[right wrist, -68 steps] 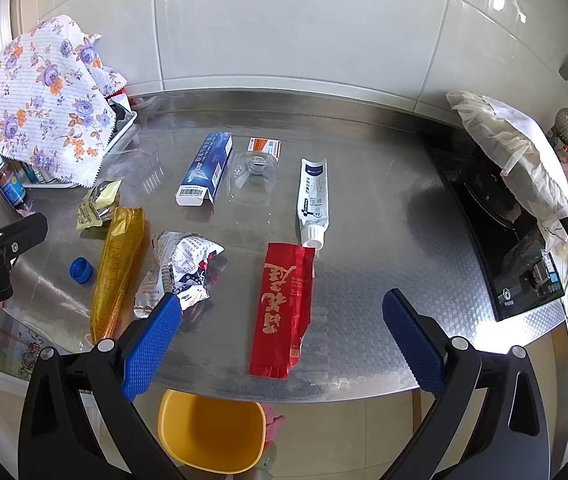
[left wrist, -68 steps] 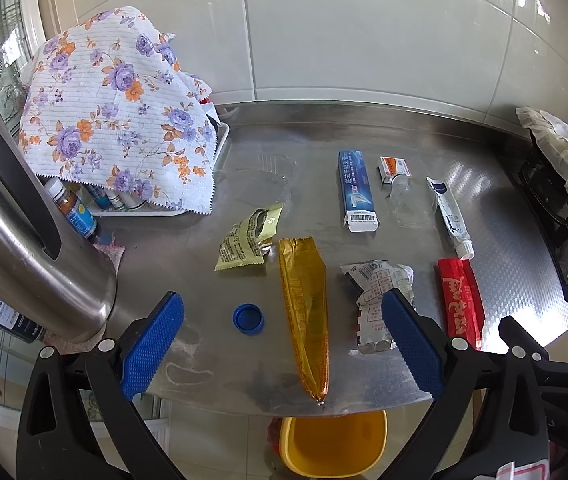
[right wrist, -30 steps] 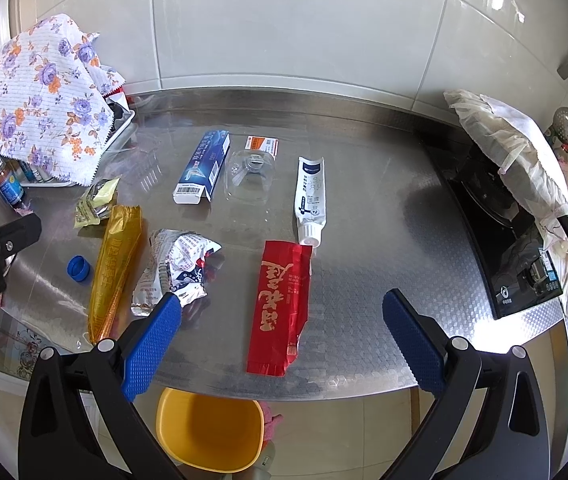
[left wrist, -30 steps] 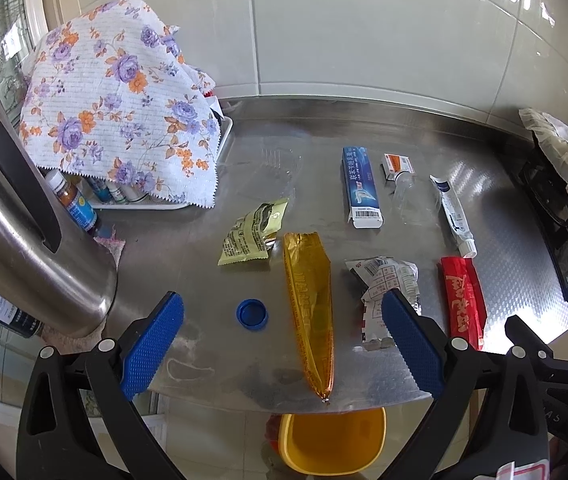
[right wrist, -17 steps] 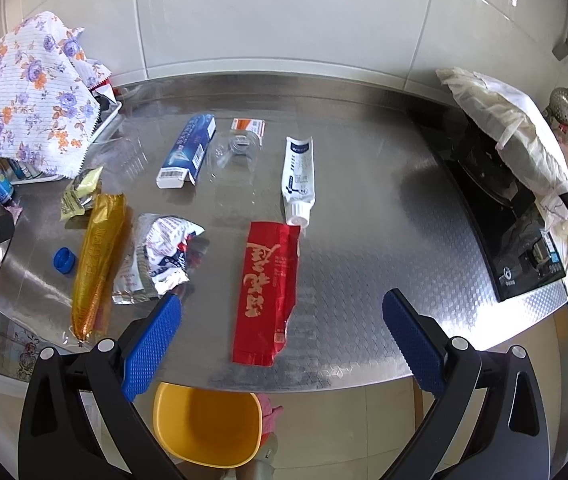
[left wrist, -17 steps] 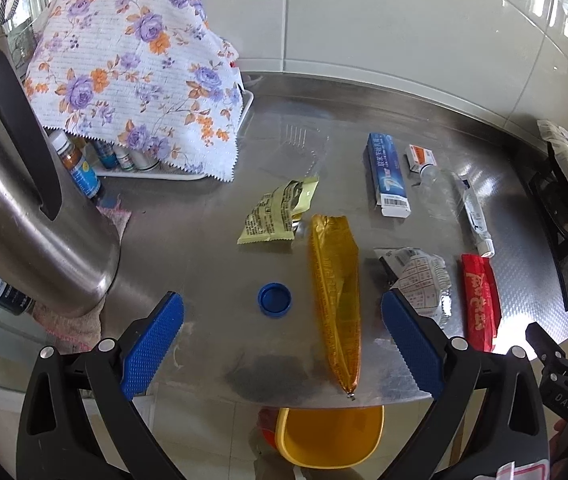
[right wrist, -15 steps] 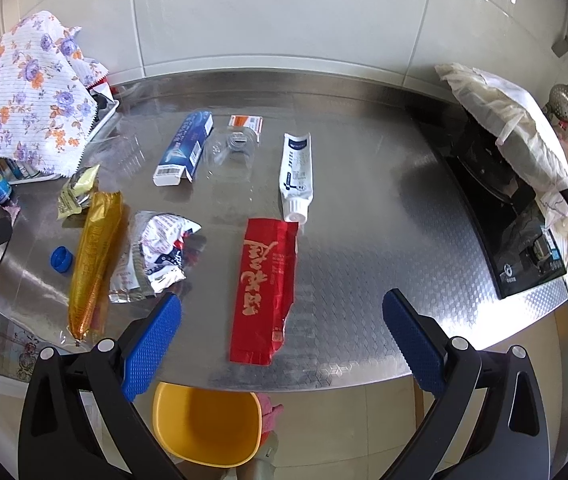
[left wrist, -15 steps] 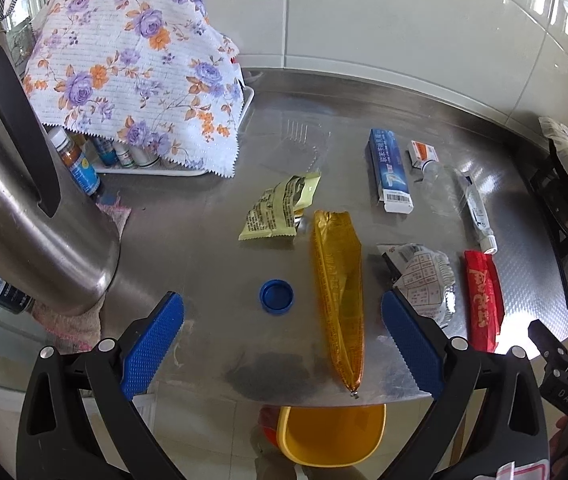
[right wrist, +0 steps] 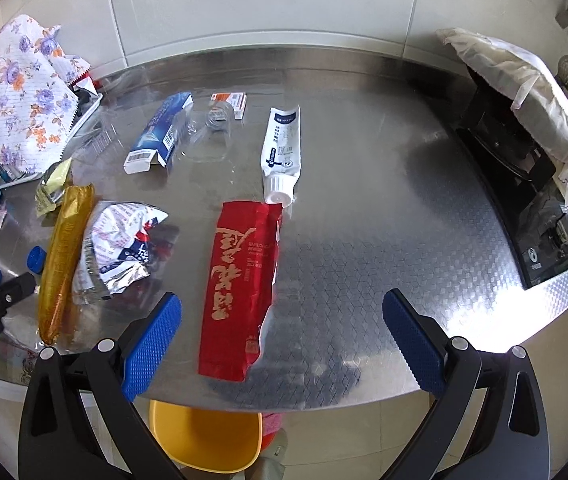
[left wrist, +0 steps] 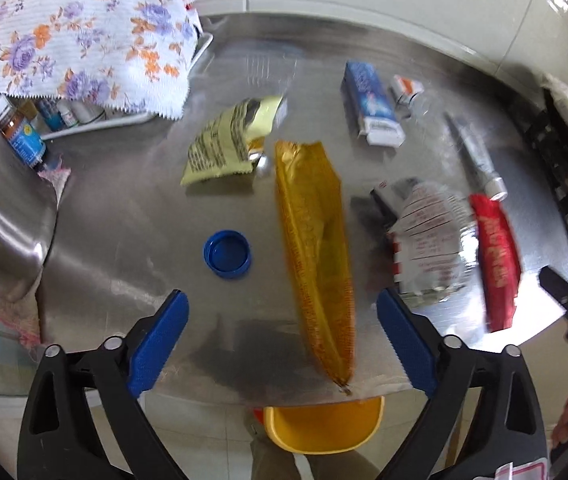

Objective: Collect trash
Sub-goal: 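Grasp the blue bottle cap with the left gripper while the right grasps the red wrapper, then carry cap and red wrapper to the yellow bin and open both grippers, then raise both tools from the bin back toward the counter, then grasp the gold wrapper with the left gripper while the right grasps the white toothpaste tube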

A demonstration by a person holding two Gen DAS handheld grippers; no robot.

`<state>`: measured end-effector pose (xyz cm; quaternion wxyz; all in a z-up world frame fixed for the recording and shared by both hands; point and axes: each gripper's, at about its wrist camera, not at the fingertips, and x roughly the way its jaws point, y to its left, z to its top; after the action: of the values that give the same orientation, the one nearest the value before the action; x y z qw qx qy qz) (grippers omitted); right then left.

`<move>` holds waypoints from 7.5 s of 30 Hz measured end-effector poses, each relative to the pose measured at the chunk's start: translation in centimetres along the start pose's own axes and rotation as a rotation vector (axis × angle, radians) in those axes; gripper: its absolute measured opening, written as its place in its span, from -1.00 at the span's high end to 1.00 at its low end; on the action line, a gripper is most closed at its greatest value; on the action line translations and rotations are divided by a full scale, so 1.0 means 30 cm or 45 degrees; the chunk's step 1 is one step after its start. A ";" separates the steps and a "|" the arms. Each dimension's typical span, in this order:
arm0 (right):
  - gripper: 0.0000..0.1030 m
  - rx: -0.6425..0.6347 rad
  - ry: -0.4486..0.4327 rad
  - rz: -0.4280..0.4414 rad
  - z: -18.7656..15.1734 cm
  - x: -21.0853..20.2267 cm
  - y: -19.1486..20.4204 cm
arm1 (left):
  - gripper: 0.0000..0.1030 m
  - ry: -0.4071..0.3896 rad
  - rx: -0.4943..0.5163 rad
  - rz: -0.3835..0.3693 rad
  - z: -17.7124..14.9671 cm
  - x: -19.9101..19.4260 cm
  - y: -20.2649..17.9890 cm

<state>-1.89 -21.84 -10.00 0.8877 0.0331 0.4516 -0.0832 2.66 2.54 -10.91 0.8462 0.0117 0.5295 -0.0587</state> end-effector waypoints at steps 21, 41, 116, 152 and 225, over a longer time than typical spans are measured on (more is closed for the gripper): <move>-0.72 0.029 0.055 0.003 0.025 0.149 0.009 | 0.32 -0.041 -0.031 0.085 0.091 0.156 0.134; 0.23 -0.023 0.004 0.105 0.006 0.157 -0.010 | 0.40 -0.074 -0.021 0.142 0.068 0.115 0.131; 0.24 -0.355 0.584 0.509 -0.900 0.531 0.219 | 0.40 0.422 0.653 -0.333 -0.814 0.618 -0.153; -0.37 -0.263 0.498 0.516 -0.816 0.531 0.139 | -0.07 0.443 0.599 -0.338 -0.766 0.607 -0.146; 0.22 -0.052 -0.057 0.107 0.242 0.363 -0.026 | -0.06 -0.144 0.123 0.007 0.128 0.181 -0.086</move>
<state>10.06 -24.85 -14.50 0.9009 0.0322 0.4313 -0.0372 8.16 -0.80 -13.98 0.8733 0.0507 0.4775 -0.0825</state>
